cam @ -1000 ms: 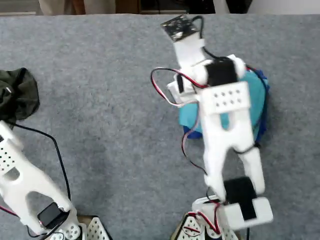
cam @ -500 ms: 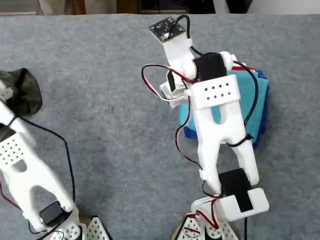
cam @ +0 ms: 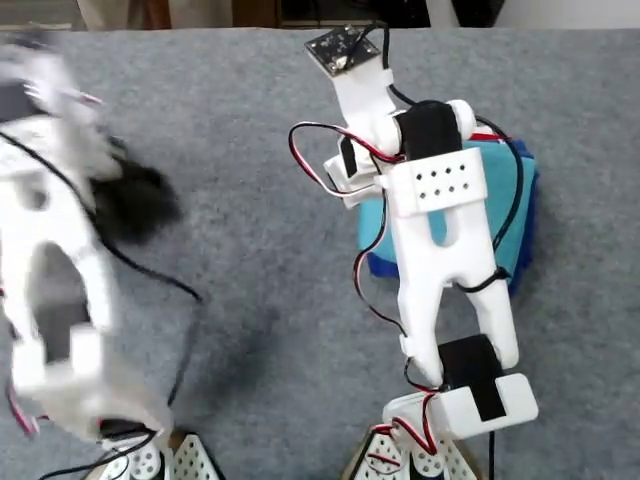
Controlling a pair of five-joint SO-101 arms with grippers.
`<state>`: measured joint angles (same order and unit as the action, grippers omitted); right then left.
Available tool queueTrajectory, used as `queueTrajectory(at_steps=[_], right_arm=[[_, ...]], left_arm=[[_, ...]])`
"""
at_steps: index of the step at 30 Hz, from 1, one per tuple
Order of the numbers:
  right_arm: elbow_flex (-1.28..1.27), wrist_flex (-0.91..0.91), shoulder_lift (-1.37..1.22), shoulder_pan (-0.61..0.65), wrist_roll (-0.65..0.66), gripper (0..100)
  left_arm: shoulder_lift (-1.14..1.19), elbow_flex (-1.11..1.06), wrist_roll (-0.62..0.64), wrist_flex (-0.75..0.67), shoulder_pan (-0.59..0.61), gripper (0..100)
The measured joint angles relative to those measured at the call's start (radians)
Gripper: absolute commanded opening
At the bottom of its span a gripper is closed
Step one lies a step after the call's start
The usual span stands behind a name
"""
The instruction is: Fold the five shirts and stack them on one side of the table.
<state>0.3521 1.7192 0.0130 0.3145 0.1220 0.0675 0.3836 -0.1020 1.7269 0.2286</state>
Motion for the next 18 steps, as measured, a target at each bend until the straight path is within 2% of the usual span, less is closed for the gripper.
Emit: queueTrajectory(at_steps=[3,4,6,8,10,14,18], right_arm=[[0.021,-0.014,0.000,0.000,0.000,19.8],[0.025,-0.025,0.000,0.000,0.000,19.9],[0.025,-0.048,0.000,0.000,0.000,20.0],[0.025,-0.072,0.000,0.000,0.000,22.3],[0.025,-0.092,0.000,0.002,0.000,28.4],[0.025,-0.112,0.000,0.071,-0.002,39.6],[0.025,-0.118,-0.057,0.195,0.002,37.6]], left_arm=[[-0.334,-0.410,-0.005,-0.115,-0.219,2],[-0.448,-0.523,-0.002,-0.157,-0.279,6],[-0.655,-0.697,0.034,-0.201,-0.350,18],[-0.812,-0.799,0.080,-0.199,-0.368,30],[-0.910,-0.844,0.127,-0.167,-0.361,36],[-1.010,-0.855,0.161,-0.121,-0.227,36],[-1.053,-0.858,0.153,-0.114,-0.048,36]])
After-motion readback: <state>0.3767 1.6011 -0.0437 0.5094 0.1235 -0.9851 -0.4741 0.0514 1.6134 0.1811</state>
